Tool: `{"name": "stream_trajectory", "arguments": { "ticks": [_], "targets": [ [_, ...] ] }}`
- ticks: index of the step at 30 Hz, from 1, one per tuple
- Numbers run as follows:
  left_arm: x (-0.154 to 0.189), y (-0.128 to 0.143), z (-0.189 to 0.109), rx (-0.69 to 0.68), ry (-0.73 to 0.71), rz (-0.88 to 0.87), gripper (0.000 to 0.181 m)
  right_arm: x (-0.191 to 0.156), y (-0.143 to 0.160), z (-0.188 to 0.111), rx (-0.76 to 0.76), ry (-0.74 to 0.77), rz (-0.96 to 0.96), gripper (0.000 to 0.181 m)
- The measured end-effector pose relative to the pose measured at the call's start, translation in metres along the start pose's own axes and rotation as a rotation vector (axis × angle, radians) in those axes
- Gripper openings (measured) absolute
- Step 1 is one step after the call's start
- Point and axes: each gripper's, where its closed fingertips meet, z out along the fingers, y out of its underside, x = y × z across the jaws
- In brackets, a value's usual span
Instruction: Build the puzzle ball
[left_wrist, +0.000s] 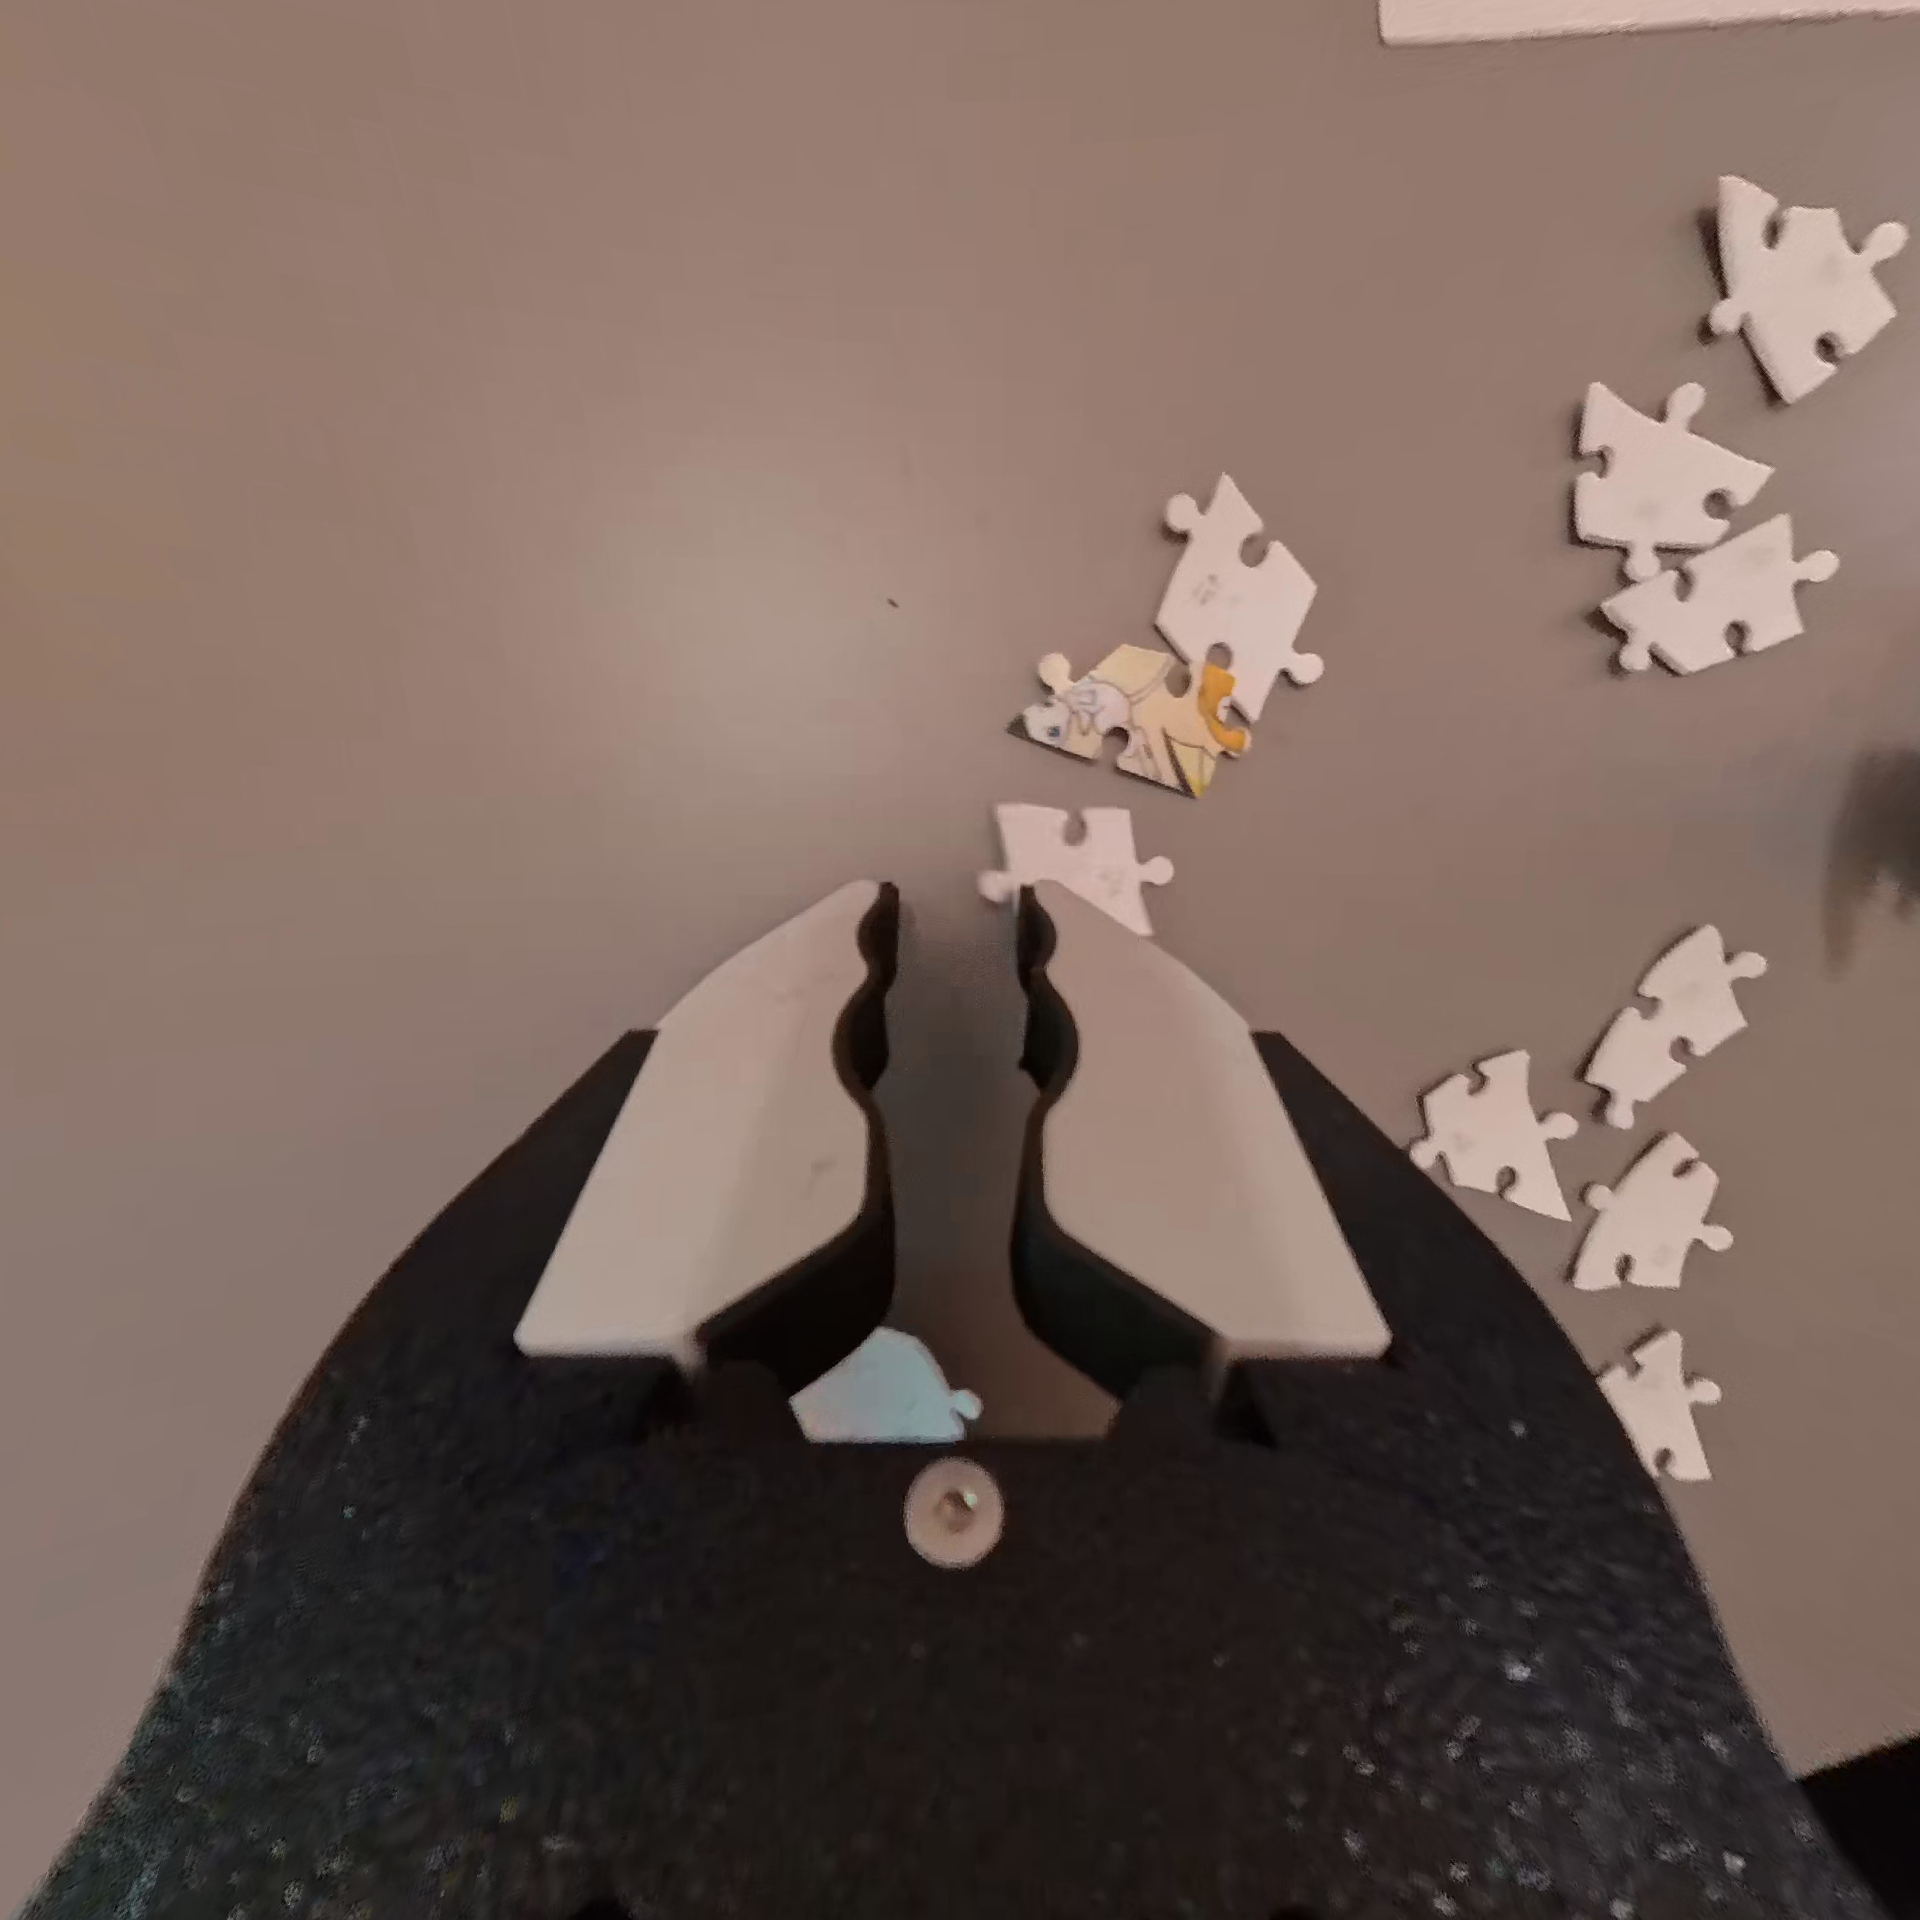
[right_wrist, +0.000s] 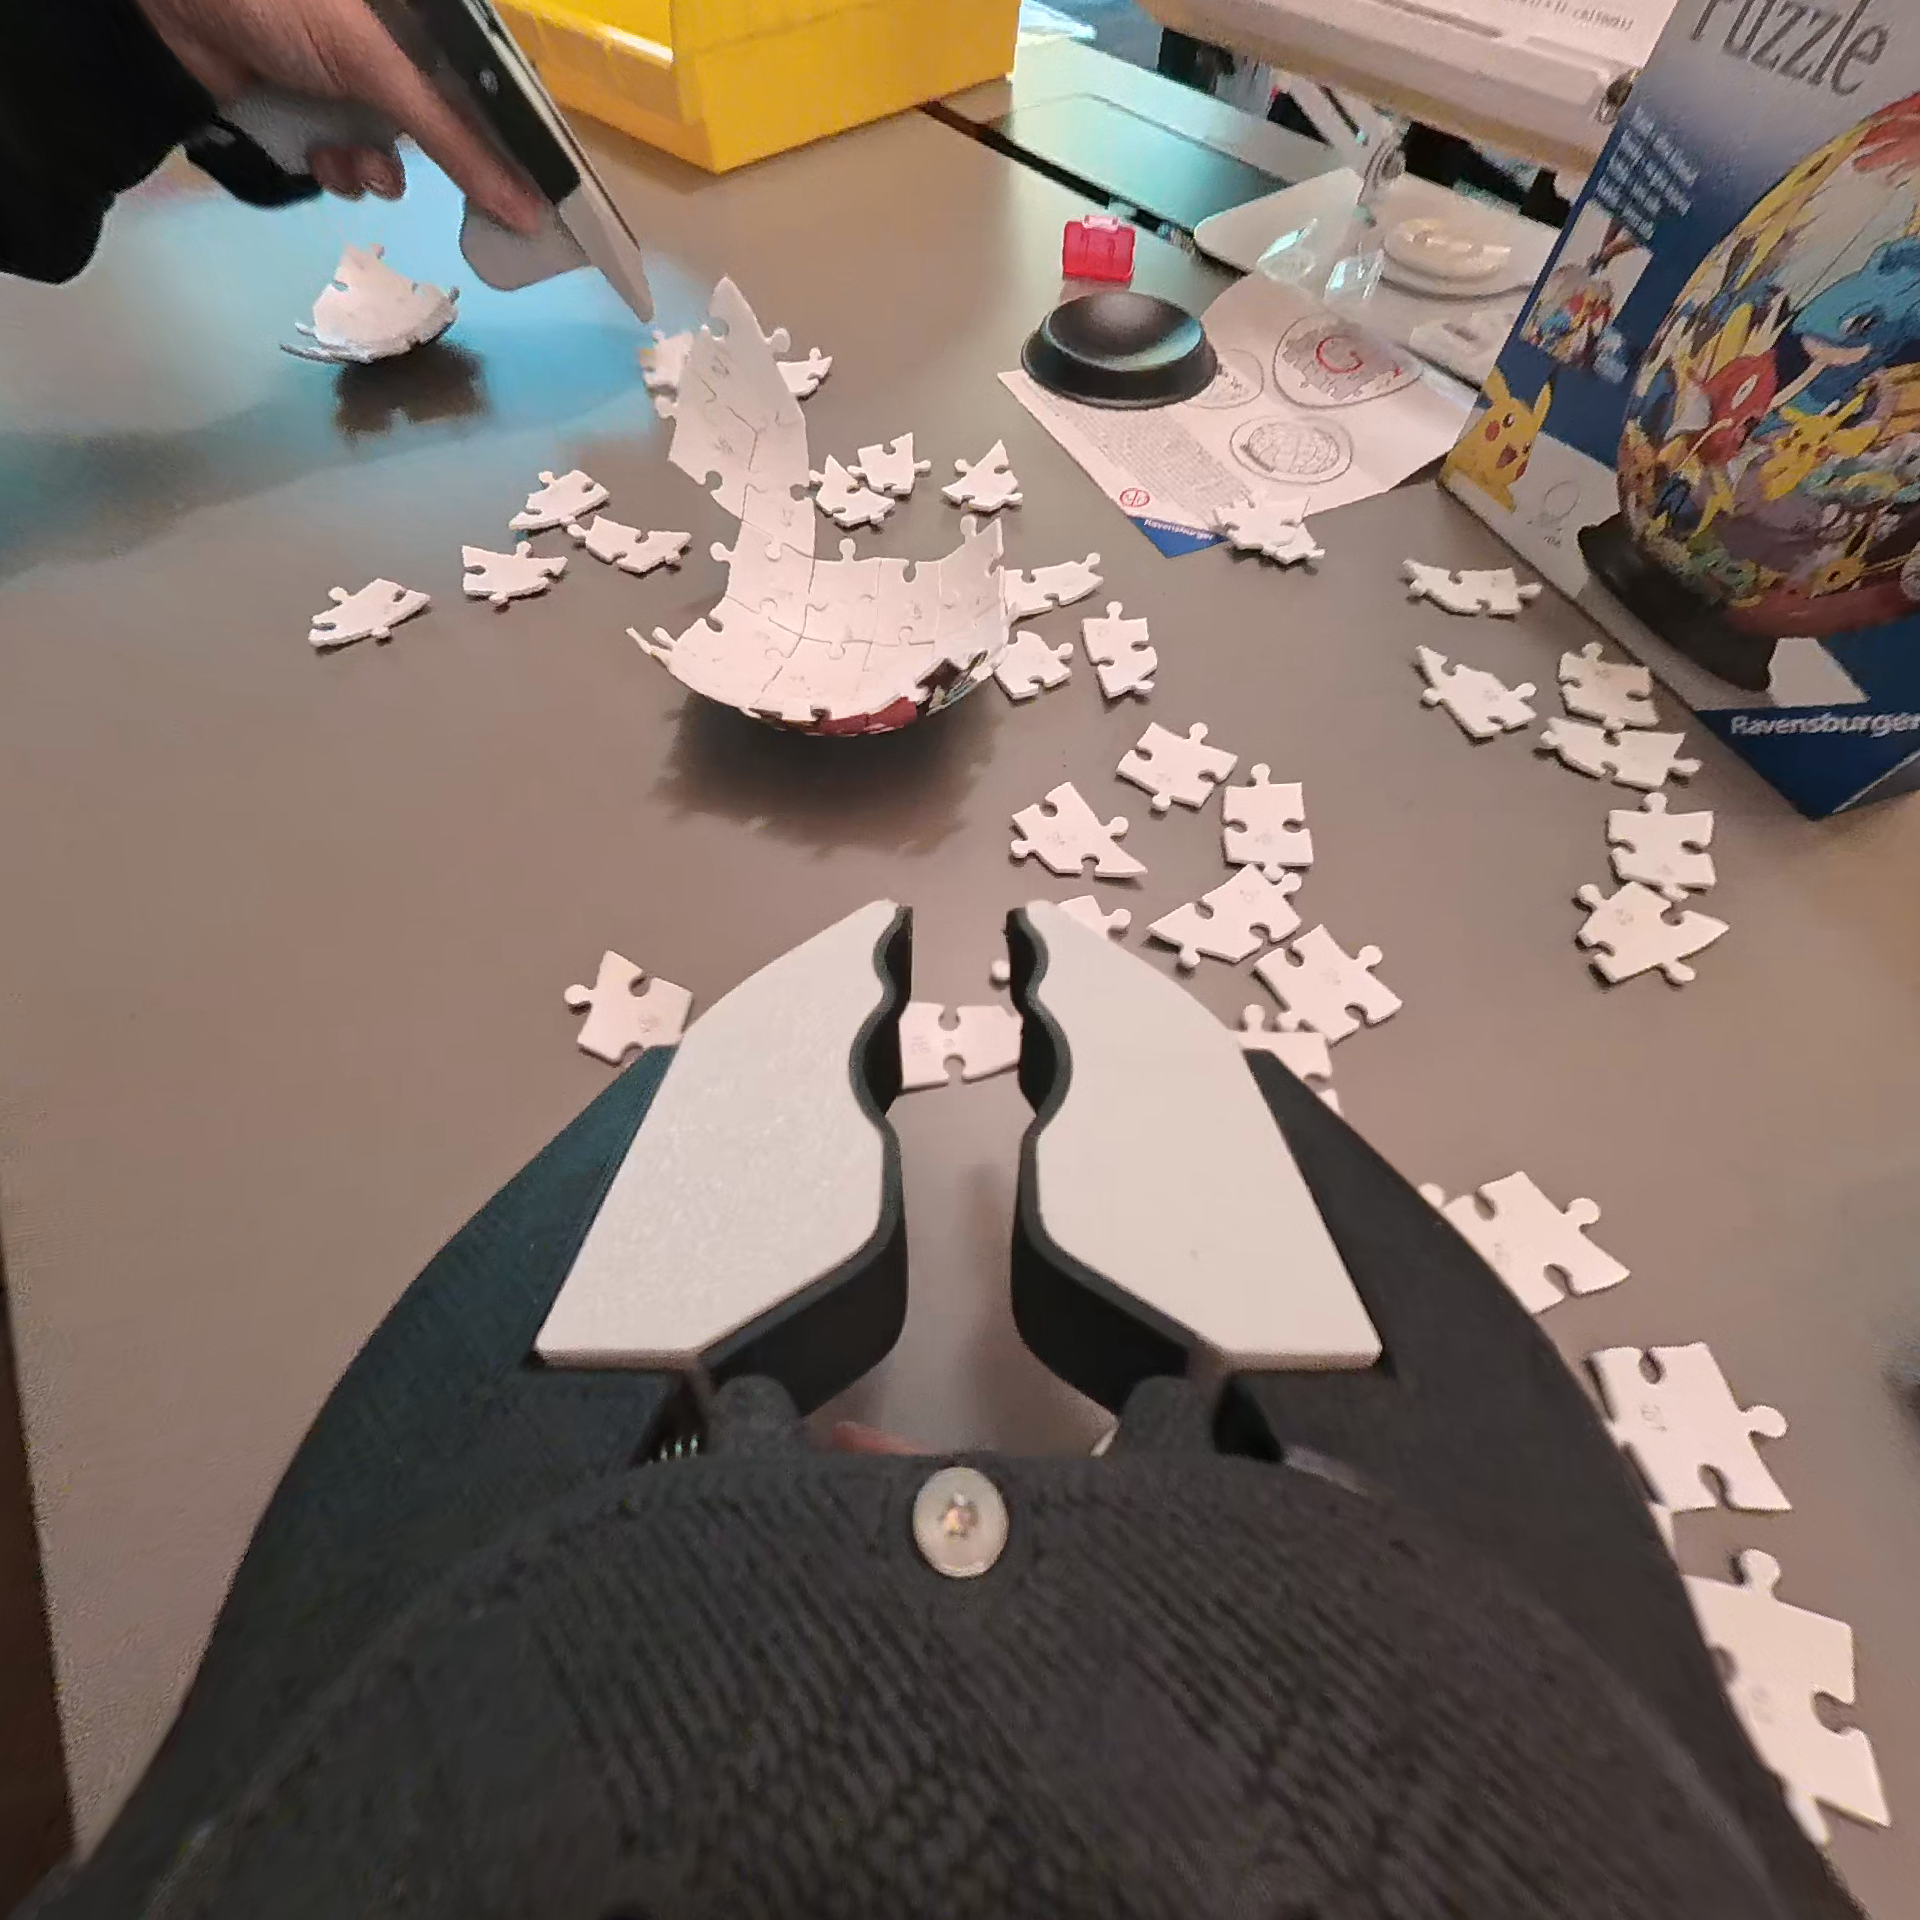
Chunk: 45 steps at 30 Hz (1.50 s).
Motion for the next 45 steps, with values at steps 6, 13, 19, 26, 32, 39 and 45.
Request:
{"name": "stream_trajectory", "arguments": {
  "ticks": [6,13,19,26,32,39,45],
  "targets": [
    [0.01,-0.04,-0.02,0.192,0.004,0.049,0.025,0.008,-0.008,0.001,0.126,0.055,-0.036,0.029],
    [-0.003,-0.076,-0.011,0.294,-0.052,0.07,0.026,0.033,0.001,0.006,0.151,0.189,0.028,0.043],
    [-0.023,-0.069,0.002,0.342,-0.1,0.027,0.031,0.046,0.012,0.016,0.05,0.257,0.068,0.051],
    [-0.029,-0.063,0.002,0.347,-0.171,0.041,0.036,0.043,0.031,0.033,-0.114,0.243,0.047,0.054],
    [-0.032,-0.056,0.015,0.301,-0.185,0.044,0.036,0.046,0.042,0.04,-0.205,0.248,0.067,0.055],
    [-0.035,-0.054,0.017,0.286,-0.214,0.06,0.036,0.048,0.052,0.045,-0.276,0.242,0.087,0.051],
    [-0.033,-0.052,0.02,0.273,-0.206,0.068,0.036,0.048,0.052,0.045,-0.277,0.243,0.089,0.051]
  ]
}}
